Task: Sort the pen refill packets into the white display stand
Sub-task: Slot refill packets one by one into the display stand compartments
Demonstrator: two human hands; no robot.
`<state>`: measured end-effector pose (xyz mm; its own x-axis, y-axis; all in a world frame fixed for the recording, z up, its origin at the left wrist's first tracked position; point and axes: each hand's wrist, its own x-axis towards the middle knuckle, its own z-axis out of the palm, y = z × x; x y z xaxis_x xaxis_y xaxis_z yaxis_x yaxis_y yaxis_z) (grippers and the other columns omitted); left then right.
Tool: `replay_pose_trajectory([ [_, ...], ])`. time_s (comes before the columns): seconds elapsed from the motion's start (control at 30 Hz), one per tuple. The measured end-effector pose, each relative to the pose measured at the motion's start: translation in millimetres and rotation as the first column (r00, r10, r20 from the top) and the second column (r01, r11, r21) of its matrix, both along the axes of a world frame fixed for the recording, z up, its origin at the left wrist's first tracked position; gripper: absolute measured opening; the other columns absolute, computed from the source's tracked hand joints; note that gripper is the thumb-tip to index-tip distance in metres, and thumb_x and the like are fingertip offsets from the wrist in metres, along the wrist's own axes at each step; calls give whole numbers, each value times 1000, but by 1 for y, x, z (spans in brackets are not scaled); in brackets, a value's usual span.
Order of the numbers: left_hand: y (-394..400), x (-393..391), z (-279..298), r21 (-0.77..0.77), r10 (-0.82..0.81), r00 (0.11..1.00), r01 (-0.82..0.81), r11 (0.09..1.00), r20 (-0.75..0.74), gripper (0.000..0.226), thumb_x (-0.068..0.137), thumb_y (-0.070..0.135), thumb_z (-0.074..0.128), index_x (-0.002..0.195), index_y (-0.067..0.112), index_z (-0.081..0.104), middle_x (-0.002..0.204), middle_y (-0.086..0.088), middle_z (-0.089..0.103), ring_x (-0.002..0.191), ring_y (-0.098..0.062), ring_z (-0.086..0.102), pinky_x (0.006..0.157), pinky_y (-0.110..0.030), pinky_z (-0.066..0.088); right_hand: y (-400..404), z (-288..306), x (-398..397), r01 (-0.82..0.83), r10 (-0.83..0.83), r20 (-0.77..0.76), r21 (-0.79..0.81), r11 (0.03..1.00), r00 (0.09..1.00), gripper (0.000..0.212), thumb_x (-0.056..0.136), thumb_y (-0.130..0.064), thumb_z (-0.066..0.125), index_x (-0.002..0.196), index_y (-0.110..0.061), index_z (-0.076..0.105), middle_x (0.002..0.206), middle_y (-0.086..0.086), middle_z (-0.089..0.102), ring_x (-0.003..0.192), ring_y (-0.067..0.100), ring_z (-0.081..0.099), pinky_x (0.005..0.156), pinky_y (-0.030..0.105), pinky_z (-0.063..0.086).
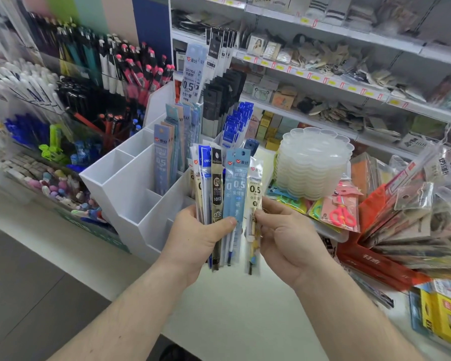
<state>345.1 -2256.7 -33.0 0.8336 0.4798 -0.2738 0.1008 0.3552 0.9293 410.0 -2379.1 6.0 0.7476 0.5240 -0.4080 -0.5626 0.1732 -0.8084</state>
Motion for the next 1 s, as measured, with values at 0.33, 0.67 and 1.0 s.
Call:
replay_pose_trajectory([
  [0.33, 2, -5, 3, 21, -32, 999, 32, 999, 32, 28, 84, -3, 71, 103, 17, 69, 95, -1, 78, 89, -19, 75, 75, -35, 62, 1, -11, 0, 108, -101, 94, -74, 991, 990, 23, 94, 5, 55, 106, -8, 69, 101, 13, 76, 81, 24, 66, 80, 38, 49],
  [0.67, 5, -15, 6, 102, -81, 996, 77, 992, 38, 32, 78, -4, 76, 102, 14, 69, 93, -1, 78, 88, -20, 75, 72, -30, 61, 6, -12, -9, 42, 13, 280, -188, 981, 960, 21, 93, 9, 56, 96, -9, 67, 62, 0, 59, 52, 14, 51, 54, 27, 42],
  [1.0, 12, -29, 13, 39, -18, 999, 16, 999, 35, 30, 78, -1, 76, 104, 13, 68, 95, -7, 77, 91, -26, 74, 78, -39, 60, 12, -4, -9, 12, 69, 370, -212, 977, 927, 21, 86, 4, 70, 78, -12, 60, 55, -2, 47, 44, 14, 47, 48, 25, 36],
])
